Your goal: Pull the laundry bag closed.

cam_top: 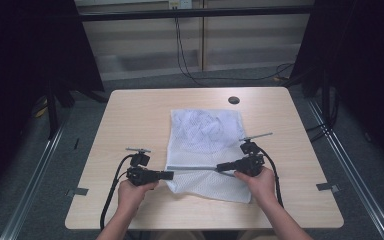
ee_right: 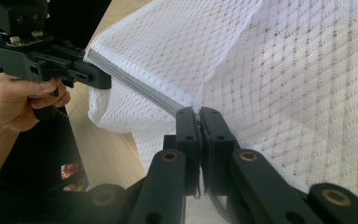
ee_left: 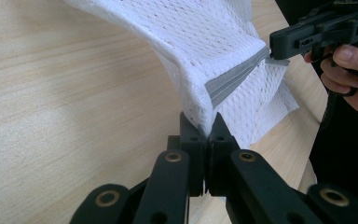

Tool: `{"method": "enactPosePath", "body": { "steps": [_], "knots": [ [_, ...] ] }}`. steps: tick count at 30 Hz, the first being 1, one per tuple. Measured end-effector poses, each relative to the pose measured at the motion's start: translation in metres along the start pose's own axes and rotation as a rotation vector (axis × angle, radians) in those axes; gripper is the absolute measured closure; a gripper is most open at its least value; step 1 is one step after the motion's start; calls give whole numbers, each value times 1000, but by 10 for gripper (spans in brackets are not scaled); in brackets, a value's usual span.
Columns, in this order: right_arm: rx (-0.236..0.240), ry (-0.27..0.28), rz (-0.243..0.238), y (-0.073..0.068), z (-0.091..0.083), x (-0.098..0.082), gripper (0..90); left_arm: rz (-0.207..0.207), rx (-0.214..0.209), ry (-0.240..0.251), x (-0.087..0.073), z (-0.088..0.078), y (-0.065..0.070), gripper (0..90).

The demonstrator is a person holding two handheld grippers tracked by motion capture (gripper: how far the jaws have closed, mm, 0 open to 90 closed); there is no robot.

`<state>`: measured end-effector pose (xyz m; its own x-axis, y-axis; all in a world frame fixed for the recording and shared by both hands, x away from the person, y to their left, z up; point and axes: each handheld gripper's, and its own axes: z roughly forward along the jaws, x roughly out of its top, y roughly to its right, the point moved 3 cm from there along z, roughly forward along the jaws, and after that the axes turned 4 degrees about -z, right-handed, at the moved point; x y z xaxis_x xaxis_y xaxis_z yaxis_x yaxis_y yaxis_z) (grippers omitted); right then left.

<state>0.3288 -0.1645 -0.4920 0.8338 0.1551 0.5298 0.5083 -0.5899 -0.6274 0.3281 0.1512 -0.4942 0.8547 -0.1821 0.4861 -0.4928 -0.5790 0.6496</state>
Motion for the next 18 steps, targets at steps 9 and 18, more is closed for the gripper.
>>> {"method": "enactPosePath", "body": {
  "steps": [9,18],
  "knots": [
    [-9,-1,4,0,-2,0,868,-8,5,-1,0,-1,-1,888],
    [-9,11,4,3,-6,0,868,-8,7,3,0,-2,-1,887]
  ]
}}
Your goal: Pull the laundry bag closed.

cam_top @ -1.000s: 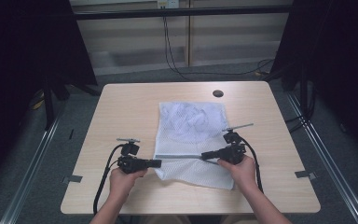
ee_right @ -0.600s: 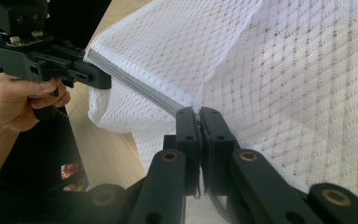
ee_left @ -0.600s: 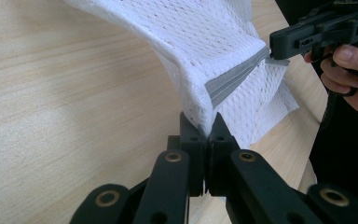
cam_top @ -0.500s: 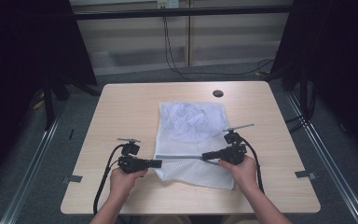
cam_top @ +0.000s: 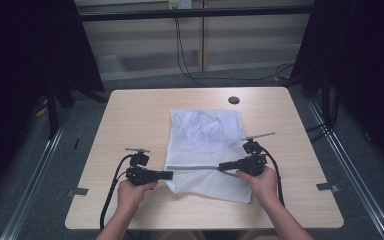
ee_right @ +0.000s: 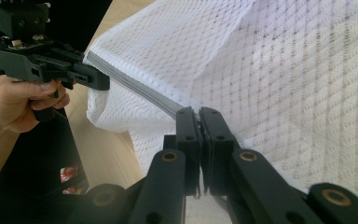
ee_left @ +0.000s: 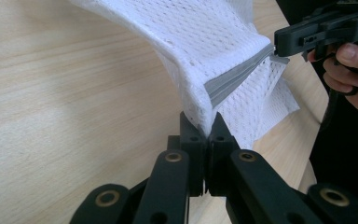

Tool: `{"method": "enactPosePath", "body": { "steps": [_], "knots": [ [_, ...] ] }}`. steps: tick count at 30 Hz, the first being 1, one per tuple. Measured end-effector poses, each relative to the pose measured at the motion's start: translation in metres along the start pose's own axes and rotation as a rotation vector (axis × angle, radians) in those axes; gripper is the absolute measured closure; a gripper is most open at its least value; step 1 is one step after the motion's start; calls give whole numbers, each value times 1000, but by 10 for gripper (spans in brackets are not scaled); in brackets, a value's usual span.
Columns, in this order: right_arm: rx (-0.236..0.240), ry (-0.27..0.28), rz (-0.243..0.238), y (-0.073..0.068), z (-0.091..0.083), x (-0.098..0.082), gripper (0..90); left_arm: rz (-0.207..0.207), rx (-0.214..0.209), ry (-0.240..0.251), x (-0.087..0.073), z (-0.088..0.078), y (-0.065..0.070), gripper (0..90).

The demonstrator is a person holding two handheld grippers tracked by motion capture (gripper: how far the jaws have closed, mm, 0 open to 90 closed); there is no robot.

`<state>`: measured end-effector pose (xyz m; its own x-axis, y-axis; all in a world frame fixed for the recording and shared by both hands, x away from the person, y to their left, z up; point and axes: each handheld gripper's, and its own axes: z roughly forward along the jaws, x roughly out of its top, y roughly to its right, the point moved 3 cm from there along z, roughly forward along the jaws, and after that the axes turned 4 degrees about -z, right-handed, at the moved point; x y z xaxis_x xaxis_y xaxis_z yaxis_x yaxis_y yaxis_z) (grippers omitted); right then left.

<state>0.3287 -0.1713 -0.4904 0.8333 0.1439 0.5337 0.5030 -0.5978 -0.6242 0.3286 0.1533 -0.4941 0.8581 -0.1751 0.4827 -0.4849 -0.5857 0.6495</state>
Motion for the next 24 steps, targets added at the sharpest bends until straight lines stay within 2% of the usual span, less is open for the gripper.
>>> {"method": "enactPosePath", "body": {
  "steps": [3,24],
  "knots": [
    [-2,6,14,2,-3,0,867,2,-1,2,0,-1,-1,888],
    [-12,24,30,8,-11,-2,867,-8,-9,-3,1,-1,-2,888]
  ]
}}
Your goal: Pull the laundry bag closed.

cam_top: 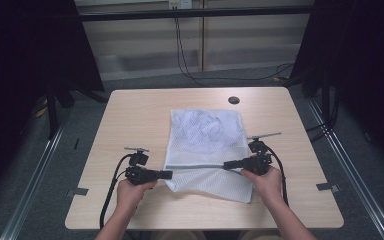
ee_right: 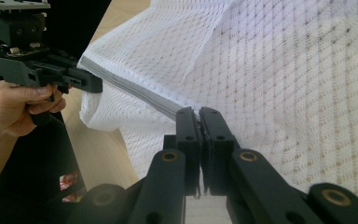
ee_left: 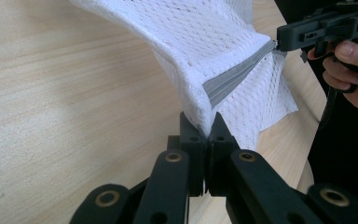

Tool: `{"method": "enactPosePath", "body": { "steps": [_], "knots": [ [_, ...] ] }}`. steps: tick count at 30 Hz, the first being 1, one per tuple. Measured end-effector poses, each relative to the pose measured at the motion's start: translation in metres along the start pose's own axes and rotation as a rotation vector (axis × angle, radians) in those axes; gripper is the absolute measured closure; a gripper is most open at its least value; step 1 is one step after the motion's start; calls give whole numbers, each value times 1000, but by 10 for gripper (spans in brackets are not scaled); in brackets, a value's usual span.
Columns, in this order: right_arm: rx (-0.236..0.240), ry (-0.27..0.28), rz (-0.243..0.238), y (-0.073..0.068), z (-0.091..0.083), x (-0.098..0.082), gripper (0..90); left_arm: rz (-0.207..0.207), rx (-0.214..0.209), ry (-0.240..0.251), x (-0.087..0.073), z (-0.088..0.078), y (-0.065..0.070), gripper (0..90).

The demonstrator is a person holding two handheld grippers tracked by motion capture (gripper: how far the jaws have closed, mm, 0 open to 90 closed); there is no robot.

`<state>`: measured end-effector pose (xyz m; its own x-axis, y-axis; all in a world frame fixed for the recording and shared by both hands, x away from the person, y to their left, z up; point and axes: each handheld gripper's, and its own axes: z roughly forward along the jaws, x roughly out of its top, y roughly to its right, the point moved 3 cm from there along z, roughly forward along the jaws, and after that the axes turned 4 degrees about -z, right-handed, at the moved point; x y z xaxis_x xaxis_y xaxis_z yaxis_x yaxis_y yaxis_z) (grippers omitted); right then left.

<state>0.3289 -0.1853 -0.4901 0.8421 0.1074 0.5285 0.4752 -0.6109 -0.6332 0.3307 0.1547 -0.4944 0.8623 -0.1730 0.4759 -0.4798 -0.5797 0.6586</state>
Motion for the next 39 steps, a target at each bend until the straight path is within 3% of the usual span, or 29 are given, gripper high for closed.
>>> {"method": "enactPosePath", "body": {
  "steps": [23,37,39],
  "knots": [
    [-14,9,-5,3,-4,-1,867,-5,-4,-6,0,0,-1,887],
    [-18,16,16,9,-9,-2,867,-18,-8,-2,0,-1,0,887],
    [-20,20,11,10,-9,-2,867,-3,-1,-4,1,-1,-1,887]
  ]
}}
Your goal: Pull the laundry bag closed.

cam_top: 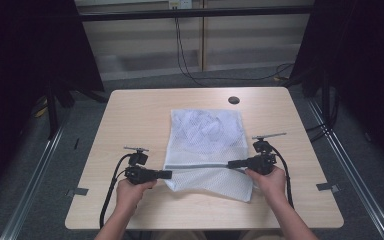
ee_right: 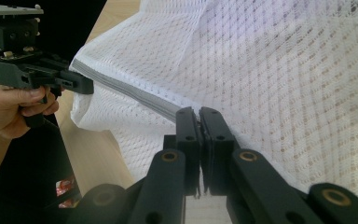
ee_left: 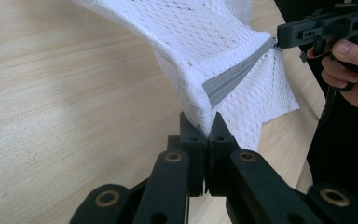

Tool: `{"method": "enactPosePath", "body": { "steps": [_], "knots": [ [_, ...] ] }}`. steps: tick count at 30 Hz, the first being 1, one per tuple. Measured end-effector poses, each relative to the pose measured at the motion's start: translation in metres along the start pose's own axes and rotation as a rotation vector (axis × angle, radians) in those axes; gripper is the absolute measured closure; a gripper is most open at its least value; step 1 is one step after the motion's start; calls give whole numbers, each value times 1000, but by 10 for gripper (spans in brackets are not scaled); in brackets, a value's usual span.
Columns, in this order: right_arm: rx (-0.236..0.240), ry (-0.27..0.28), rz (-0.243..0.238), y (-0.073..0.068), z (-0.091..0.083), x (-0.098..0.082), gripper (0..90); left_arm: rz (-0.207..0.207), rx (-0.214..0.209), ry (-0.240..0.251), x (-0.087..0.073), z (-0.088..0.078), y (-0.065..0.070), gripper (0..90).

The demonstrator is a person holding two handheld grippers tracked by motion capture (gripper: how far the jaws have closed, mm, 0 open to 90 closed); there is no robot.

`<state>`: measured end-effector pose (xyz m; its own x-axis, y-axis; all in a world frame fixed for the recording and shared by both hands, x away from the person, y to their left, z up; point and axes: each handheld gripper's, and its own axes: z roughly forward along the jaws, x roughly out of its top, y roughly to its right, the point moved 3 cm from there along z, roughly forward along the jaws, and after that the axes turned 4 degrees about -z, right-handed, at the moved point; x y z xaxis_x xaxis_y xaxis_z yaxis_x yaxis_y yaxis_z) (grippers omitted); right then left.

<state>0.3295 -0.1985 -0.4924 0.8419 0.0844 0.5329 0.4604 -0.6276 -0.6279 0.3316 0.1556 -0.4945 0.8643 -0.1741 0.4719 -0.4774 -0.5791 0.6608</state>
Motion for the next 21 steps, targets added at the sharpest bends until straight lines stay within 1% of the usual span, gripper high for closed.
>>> {"method": "enactPosePath", "body": {
  "steps": [1,2,4,6,7,10,15,16,17,18,21],
  "knots": [
    [4,3,0,1,0,0,867,-6,-5,0,0,0,0,887],
    [5,0,6,0,0,0,867,1,-4,-1,0,0,0,887],
    [4,0,6,0,-1,0,867,-6,3,5,0,0,1,887],
    [-14,0,2,2,-2,0,867,5,5,1,0,-2,-1,887],
    [-6,3,11,3,-3,0,867,2,0,6,0,-2,-1,887],
    [-4,13,2,3,-5,0,867,2,2,1,0,-1,-1,887],
    [0,11,6,4,-4,0,867,5,4,-2,0,-2,-1,887],
    [-6,10,7,4,-5,0,867,1,6,1,0,-2,-1,887],
    [-12,10,6,5,-5,0,867,6,10,1,0,-2,-2,887],
    [-12,10,14,6,-7,0,867,-3,4,8,1,-3,-2,887],
    [-12,20,24,10,-11,0,867,-4,5,11,1,-4,-2,887]
  ]
}}
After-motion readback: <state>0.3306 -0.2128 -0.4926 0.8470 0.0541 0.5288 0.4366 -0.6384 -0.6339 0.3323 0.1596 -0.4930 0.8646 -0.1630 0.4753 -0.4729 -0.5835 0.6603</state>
